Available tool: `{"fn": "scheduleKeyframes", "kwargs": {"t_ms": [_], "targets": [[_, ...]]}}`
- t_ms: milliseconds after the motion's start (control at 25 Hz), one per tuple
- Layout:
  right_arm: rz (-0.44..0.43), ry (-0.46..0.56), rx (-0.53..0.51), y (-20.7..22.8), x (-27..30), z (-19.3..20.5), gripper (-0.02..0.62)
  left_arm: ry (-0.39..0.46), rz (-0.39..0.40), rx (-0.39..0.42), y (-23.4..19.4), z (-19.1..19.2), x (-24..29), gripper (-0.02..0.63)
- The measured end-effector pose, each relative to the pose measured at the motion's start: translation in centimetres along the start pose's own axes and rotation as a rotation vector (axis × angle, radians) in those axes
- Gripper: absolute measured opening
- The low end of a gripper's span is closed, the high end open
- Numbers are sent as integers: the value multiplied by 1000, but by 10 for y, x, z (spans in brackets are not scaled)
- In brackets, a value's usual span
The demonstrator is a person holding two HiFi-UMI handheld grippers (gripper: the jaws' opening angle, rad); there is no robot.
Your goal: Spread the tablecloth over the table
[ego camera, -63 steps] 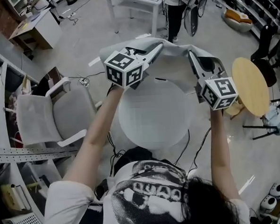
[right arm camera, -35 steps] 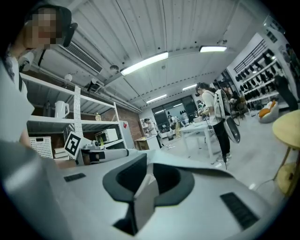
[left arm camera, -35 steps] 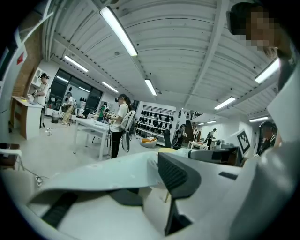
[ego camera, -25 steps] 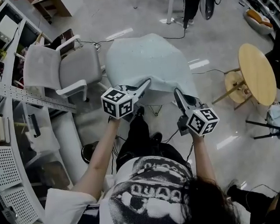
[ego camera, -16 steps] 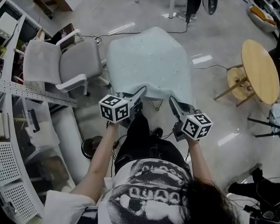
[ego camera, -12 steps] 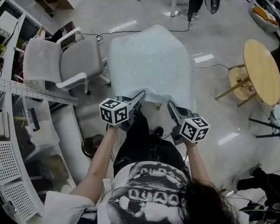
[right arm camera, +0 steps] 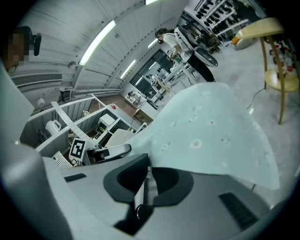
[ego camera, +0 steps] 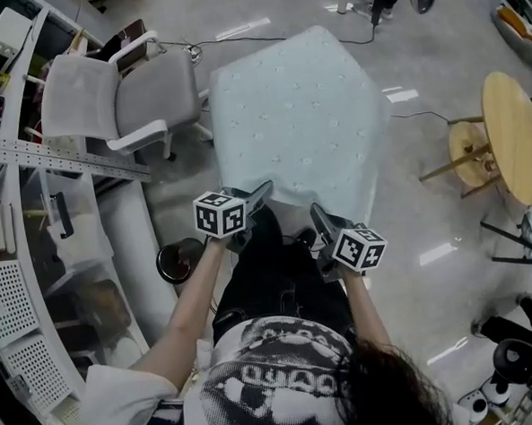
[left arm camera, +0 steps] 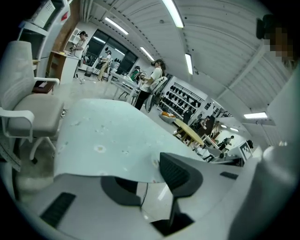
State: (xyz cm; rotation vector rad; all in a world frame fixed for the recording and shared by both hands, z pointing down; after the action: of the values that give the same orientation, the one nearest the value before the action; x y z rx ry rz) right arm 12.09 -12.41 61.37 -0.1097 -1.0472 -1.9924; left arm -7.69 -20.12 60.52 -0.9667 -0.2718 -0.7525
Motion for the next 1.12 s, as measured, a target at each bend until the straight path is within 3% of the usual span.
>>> {"fn": "scheduleKeyframes", "kwargs": {"t_ms": [160, 360, 480, 760, 960, 1120], "targets": [[20, -58, 45, 11, 14, 25, 28, -76, -67, 13, -20, 19, 9, 127], [66, -116, 88, 29, 34, 53, 11, -185, -178, 127, -40, 45, 28, 94], [79, -128, 128, 39, 43, 65, 9, -194, -200, 77, -52, 55, 35, 91], [64, -111, 187, 52, 50, 81, 19, -152, -178, -146, -77, 72, 42, 115], [46, -157, 182, 51, 40, 89, 92, -145, -195, -176, -81, 75, 40, 169], [57, -161, 163, 50, 15, 91, 104, -196, -224, -118, -75, 82, 30, 190]]}}
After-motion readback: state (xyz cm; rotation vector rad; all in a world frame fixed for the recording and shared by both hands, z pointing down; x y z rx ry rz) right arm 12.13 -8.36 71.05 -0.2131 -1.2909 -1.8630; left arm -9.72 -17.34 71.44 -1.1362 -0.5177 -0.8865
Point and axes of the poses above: the fingertips, and each gripper's own axes: x forward along the fingers, y to its right, z out of its underside, the point moved 6 cm from there along -x, backward along the fingers, and after that the axes turned 10 degrees about -x, right-handed, at the moved point
